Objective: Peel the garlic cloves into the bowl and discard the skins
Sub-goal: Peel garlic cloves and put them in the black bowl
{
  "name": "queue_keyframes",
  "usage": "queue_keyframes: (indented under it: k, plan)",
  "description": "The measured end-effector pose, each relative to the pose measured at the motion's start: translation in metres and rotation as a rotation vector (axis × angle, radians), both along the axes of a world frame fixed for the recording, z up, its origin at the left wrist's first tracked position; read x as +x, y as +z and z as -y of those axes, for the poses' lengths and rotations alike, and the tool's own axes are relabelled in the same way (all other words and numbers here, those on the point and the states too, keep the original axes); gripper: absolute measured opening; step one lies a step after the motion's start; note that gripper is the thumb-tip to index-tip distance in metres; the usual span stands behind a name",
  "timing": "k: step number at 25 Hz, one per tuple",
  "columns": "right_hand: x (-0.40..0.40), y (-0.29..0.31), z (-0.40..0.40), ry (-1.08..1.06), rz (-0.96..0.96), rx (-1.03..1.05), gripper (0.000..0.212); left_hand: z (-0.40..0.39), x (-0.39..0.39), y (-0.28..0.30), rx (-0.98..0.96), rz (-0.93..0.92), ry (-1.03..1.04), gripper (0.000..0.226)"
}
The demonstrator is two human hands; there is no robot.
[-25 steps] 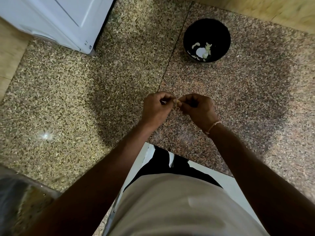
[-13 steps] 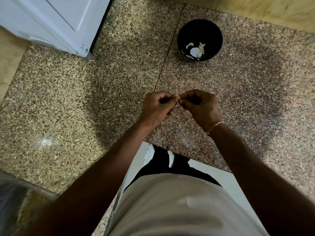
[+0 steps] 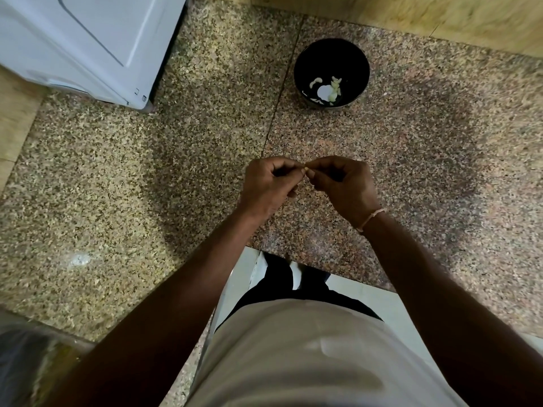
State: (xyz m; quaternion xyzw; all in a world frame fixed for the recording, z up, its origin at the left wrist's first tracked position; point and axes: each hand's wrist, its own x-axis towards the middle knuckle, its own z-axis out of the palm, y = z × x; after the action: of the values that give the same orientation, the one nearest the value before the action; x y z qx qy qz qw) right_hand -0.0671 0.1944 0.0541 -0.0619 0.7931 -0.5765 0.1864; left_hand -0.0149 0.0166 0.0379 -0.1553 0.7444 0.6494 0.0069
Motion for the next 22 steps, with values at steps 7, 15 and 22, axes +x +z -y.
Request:
queue_keyframes:
  k: [7,15,22]
  plan:
    - [0.002,-0.014,-0.013,0.107,-0.31,0.302,0.01,-0.013,-0.004,-0.012,-0.1,0.158,-0.037,0.011]
    - [0.004,-0.044,-0.018,0.129,-0.327,0.575,0.016,-0.041,-0.012,-0.05,-0.172,0.418,0.022,0.014]
    - [0.007,-0.051,-0.021,0.126,-0.318,0.54,0.013,-0.041,-0.02,-0.059,-0.148,0.511,0.082,0.013]
